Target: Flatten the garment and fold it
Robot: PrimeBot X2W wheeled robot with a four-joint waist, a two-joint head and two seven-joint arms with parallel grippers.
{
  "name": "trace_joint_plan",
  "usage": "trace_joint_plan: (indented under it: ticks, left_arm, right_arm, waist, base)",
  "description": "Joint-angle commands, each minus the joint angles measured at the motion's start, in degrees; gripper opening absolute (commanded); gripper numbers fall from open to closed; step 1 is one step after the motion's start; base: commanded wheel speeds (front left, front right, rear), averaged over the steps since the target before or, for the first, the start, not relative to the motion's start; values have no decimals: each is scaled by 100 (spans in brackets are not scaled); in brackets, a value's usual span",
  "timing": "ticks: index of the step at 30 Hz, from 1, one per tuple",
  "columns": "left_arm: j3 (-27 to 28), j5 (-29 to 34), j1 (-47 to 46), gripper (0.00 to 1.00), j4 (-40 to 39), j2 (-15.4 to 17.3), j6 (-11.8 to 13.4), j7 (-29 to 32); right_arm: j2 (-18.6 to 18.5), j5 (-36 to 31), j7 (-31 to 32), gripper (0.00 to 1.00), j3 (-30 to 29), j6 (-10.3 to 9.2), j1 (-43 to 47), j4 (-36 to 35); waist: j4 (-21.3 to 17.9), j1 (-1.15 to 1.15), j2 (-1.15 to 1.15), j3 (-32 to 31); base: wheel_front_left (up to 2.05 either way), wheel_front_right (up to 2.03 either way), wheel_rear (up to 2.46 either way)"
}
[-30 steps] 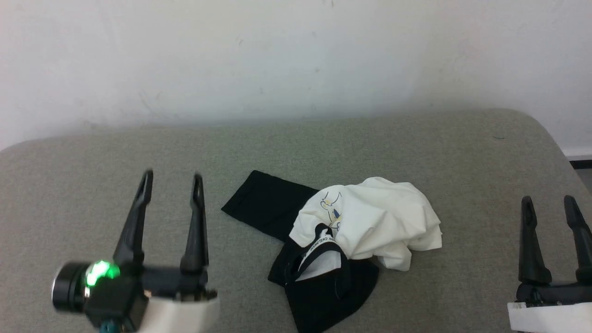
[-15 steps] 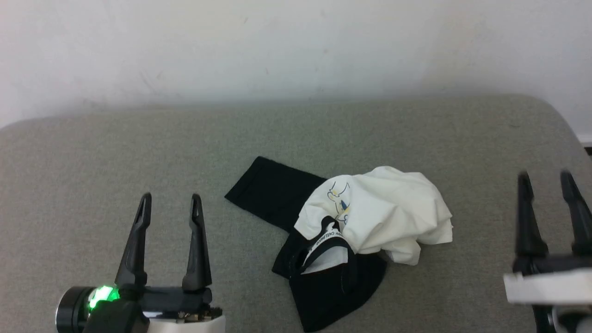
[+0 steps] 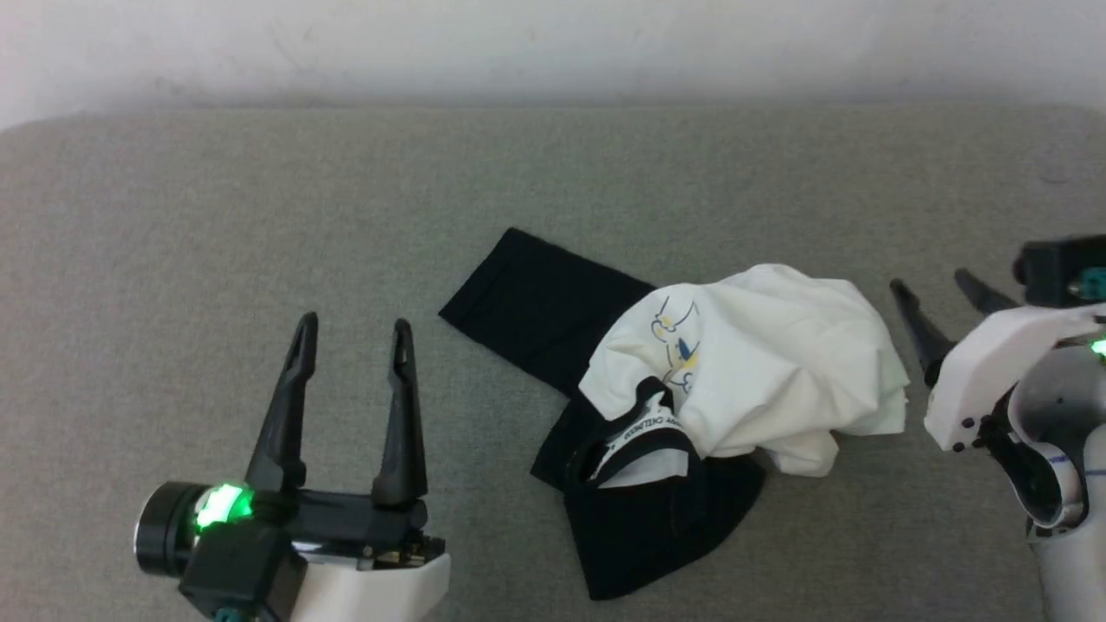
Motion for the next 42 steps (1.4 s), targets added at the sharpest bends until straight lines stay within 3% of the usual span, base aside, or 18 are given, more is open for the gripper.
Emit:
trace_joint_plan:
  ticks: [1, 4, 12, 14, 18, 23, 31, 36, 42]
  left_arm:
    - [-8, 85, -147, 100, 46, -37, -81, -27]
    - [-55, 120, -241, 100, 71, -69, -141, -27]
    - [-140, 147, -369, 100, 196, -115, -260, -27]
    - [-142, 154, -389, 100, 227, -122, -293, -27]
    - [-139, 155, -397, 100, 276, -140, -294, -27]
    - [-153, 85, -332, 100, 367, -161, -282, -27]
    - [-157, 12, -262, 100, 298, -182, -221, -27]
    - [-312, -58, -430, 100, 267, -188, -192, -27]
    - [-665, -234, -767, 100, 320, -189, -77, -27]
  right_arm:
    - [-144, 86, 380, 100, 128, -4, -157, 292]
    - [-241, 223, 900, 100, 228, -4, -260, 725]
    - [-192, 351, 1230, 100, 161, -4, -281, 1520]
    - [-217, 258, 1106, 0, 136, -4, -295, 1671]
    - [-283, 135, 755, 0, 194, -4, -479, 1715]
    - [-516, 88, 372, 0, 570, -4, -1006, 1278]
    - [-996, -149, 283, 0, 1520, -4, -2955, 781]
    - [-932, -346, 123, 0, 1897, -4, -4023, 1526]
    - [-881, -663, 67, 0, 1890, -4, -4114, 2935]
  waist:
    - [247, -1, 0, 282]
    - [375, -1, 0, 403]
    - [675, -1, 0, 522]
    - [740, -1, 0, 525]
    - [804, -1, 0, 438]
    - [868, -1, 0, 150]
    - [1125, -1, 0, 255]
    - [1375, -1, 0, 692]
    - [1844, -1, 0, 1065]
  base:
    - [0, 0, 0]
    - [0, 0, 0]
    - [0, 0, 0]
    - [0, 0, 0]
    - [0, 0, 0]
    - [0, 0, 0]
    - [0, 0, 0]
    - [0, 0, 0]
    - [0, 0, 0]
